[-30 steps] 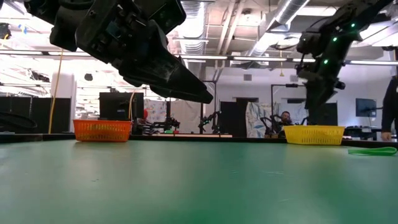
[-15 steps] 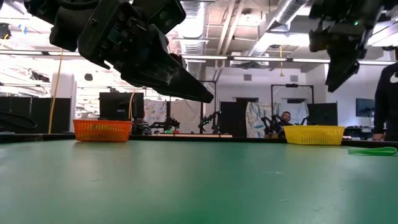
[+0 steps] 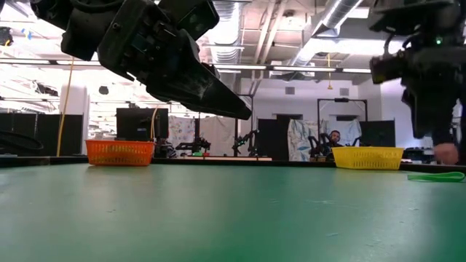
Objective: Sort rubber bands into baskets
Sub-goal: Put the green rubber band into the orange bin
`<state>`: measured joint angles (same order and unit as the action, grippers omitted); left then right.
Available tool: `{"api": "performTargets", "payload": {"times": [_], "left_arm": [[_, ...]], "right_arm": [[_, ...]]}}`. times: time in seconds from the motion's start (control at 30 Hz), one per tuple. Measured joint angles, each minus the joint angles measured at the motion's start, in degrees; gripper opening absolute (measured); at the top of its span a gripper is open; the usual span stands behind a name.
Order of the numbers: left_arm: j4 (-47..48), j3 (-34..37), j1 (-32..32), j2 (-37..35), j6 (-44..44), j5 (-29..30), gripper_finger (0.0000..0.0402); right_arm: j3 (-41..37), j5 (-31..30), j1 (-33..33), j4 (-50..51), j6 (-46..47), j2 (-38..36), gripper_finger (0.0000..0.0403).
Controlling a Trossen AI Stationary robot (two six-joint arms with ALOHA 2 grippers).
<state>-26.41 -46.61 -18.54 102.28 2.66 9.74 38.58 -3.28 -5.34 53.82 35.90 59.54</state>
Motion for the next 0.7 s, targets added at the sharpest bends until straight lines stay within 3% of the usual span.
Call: {"api": "performTargets", "payload": {"times": [0.33, 0.53, 0.7], "left_arm": [[0.0, 0.0, 0.0, 0.0, 0.0, 0.0, 0.0220], [0.0, 0.0, 0.0, 0.0, 0.2, 0.0, 0.0220], [0.0, 0.0, 0.0, 0.0, 0.6, 0.0, 0.0220]], "right_arm": [[-1.4, -0.2, -3.7, -3.5, 1.6, 12.1, 0.0208], [-1.4, -4.7, -3.5, -3.6, 1.2, 18.7, 0.0207], [-1.3, -4.1, -2.6, -5.4, -0.1, 22.3, 0.0174]]}}
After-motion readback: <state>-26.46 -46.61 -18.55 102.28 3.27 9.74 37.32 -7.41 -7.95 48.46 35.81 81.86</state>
